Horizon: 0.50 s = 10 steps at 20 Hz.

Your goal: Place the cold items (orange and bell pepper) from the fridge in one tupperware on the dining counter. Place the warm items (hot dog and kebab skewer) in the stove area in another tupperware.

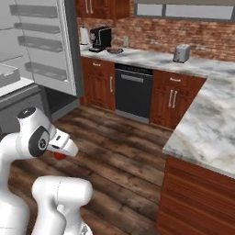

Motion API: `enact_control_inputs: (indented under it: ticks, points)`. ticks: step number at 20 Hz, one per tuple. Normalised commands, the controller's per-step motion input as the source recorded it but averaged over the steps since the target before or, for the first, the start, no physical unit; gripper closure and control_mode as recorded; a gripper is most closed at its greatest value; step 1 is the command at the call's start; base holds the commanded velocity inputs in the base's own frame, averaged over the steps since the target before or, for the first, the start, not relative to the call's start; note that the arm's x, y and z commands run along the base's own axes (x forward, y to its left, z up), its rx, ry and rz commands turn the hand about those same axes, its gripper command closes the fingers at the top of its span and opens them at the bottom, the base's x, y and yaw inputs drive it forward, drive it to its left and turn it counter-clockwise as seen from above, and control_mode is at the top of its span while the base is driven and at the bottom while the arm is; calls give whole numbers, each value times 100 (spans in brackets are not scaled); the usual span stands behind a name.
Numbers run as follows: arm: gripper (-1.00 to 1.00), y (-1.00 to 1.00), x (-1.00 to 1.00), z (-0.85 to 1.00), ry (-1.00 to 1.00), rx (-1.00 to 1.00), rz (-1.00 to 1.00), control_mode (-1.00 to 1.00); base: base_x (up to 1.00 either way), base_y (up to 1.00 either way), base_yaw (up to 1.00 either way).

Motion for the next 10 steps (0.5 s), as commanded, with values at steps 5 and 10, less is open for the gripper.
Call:
enact_control_inputs:
  ticks: [5,10]
  points:
    - [100,0,0,0,0,0,0,100,-47,-100,-3]
    - [100,0,0,0,0,0,0,100,-45,-100,-6]
